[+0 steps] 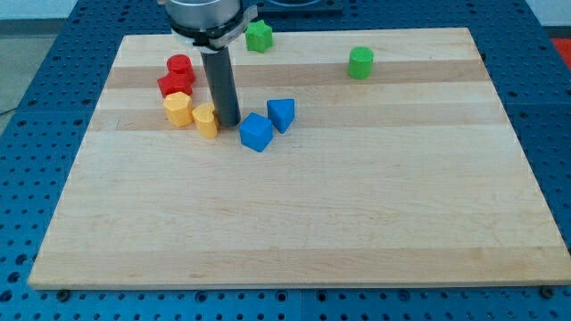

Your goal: Move the heart slightly to the bottom right side of the hexagon

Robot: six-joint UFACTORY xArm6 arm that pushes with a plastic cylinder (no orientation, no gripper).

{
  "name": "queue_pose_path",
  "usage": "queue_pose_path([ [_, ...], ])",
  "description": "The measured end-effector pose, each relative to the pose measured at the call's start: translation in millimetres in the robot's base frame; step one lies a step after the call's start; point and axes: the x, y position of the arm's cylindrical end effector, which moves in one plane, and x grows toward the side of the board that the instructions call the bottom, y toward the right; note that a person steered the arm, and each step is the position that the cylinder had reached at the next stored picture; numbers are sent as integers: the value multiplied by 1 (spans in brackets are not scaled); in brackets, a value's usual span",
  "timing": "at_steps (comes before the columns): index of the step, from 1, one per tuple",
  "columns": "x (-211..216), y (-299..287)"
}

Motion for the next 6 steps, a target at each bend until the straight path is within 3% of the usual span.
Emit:
queue_pose_path([
  [1, -14, 0],
  [3, 19, -20],
  [6, 34, -32],
])
